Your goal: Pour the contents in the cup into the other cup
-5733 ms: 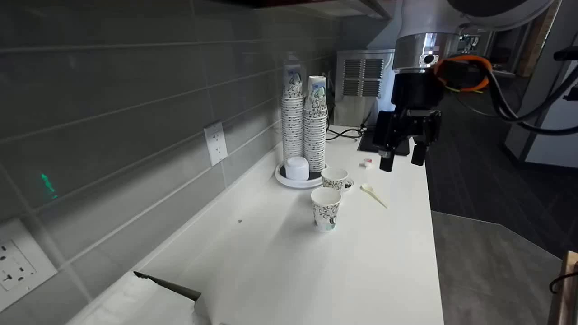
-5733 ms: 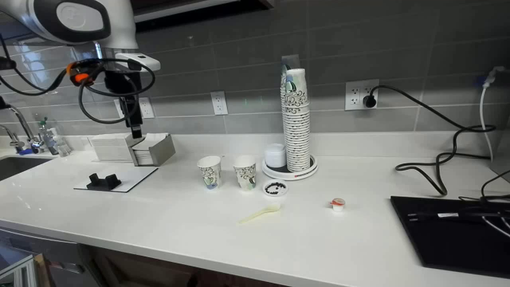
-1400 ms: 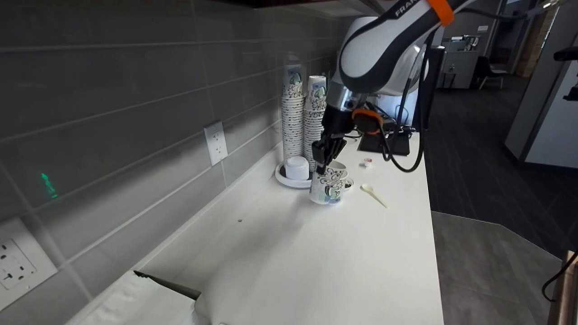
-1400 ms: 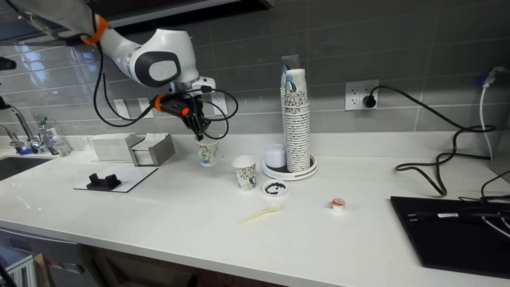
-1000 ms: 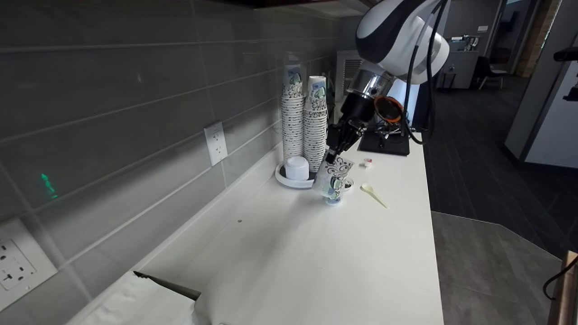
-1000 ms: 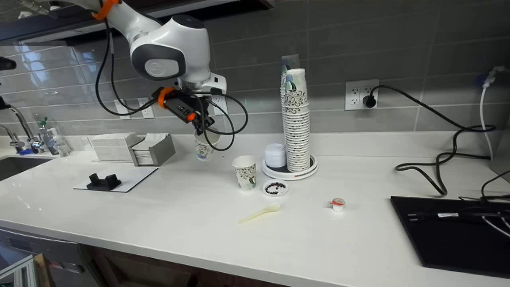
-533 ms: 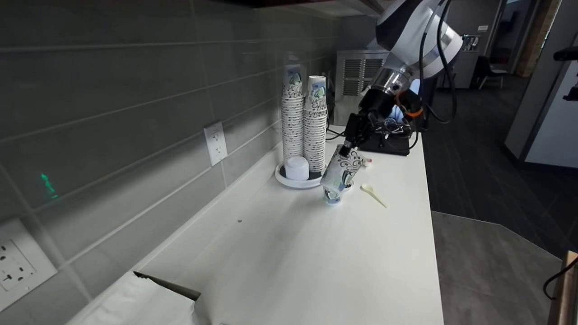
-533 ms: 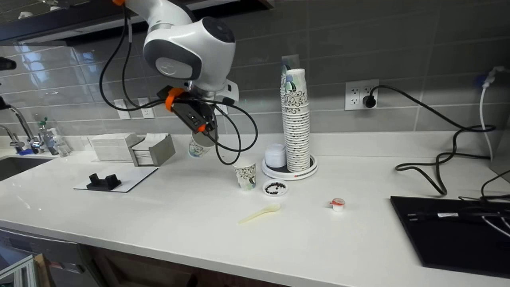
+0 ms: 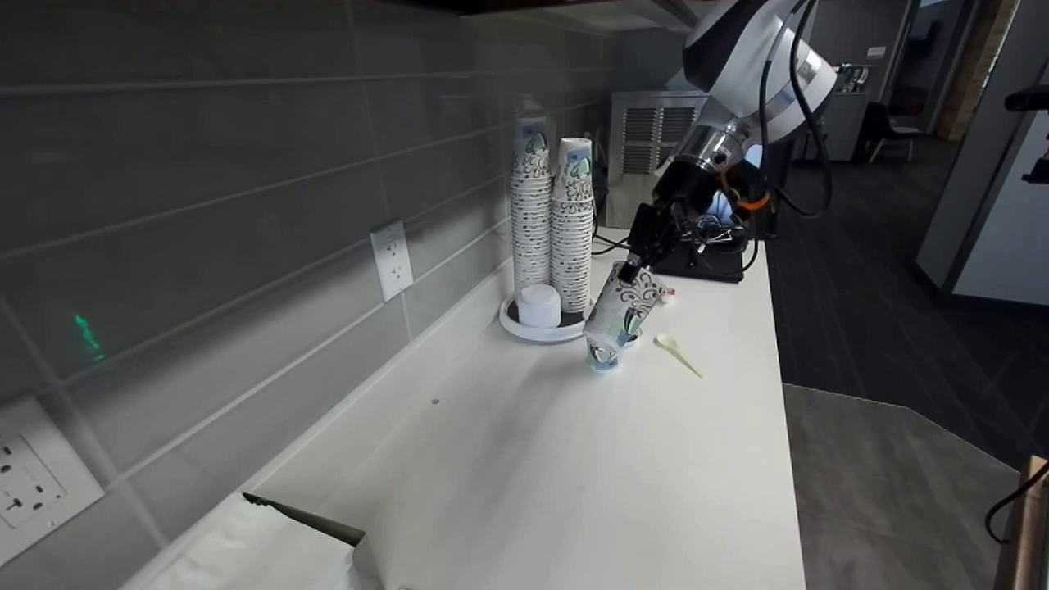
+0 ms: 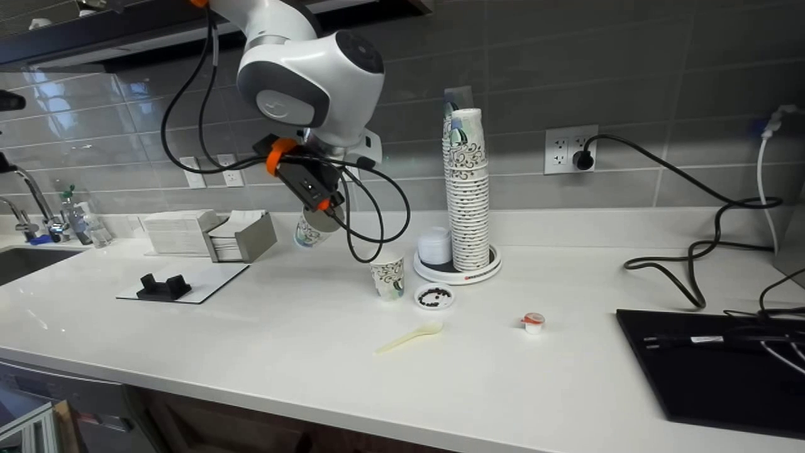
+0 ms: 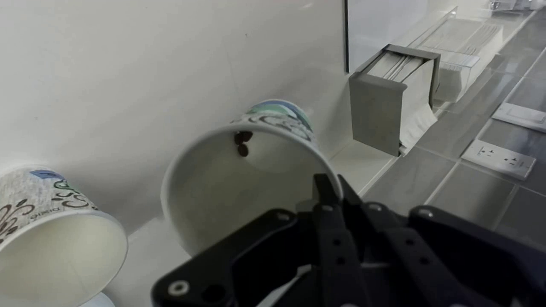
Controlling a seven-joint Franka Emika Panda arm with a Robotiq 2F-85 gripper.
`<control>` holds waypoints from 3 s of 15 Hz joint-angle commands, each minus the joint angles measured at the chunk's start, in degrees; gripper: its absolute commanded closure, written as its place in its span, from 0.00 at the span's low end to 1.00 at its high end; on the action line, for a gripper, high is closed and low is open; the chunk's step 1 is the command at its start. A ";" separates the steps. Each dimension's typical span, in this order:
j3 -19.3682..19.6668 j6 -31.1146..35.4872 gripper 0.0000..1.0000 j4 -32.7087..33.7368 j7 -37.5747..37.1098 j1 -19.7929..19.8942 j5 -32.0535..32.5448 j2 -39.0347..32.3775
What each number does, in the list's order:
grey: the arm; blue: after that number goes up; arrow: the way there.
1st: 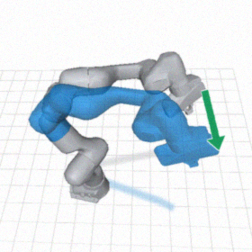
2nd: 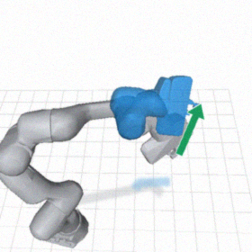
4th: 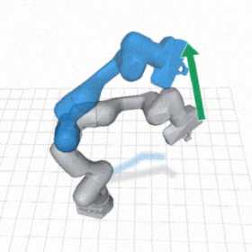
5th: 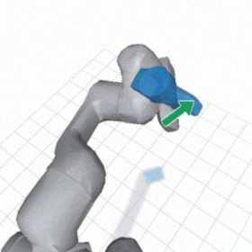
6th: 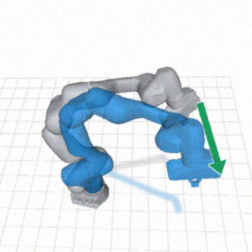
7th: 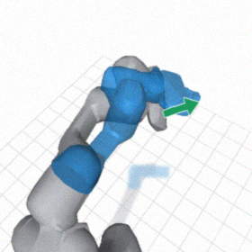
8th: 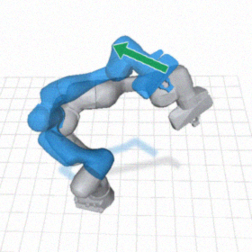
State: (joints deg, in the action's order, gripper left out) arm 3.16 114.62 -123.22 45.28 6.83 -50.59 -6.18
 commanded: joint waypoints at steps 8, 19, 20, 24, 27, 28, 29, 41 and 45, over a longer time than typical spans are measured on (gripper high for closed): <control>1.92 -9.45 0.99 11.90 4.44 4.41 -6.49 -12.13; 1.13 -28.63 0.99 28.43 3.42 11.39 -19.18 -29.80; 1.08 -29.74 0.99 29.48 3.56 11.67 -20.53 -31.21; 1.24 -33.46 0.99 32.55 3.01 12.38 -24.28 -35.43; 1.27 -36.44 0.99 34.09 2.54 13.27 -26.87 -37.79; 1.25 -37.59 0.99 34.46 2.25 13.61 -27.76 -38.41; 1.30 -38.68 0.99 34.74 2.15 13.88 -28.49 -38.90; 2.01 -46.02 0.99 35.09 2.05 15.49 -37.26 -42.73; 2.17 -46.66 0.99 34.96 2.06 15.09 -38.43 -43.89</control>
State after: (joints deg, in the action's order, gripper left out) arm 4.94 69.98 -90.06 48.83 22.25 -86.90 -48.17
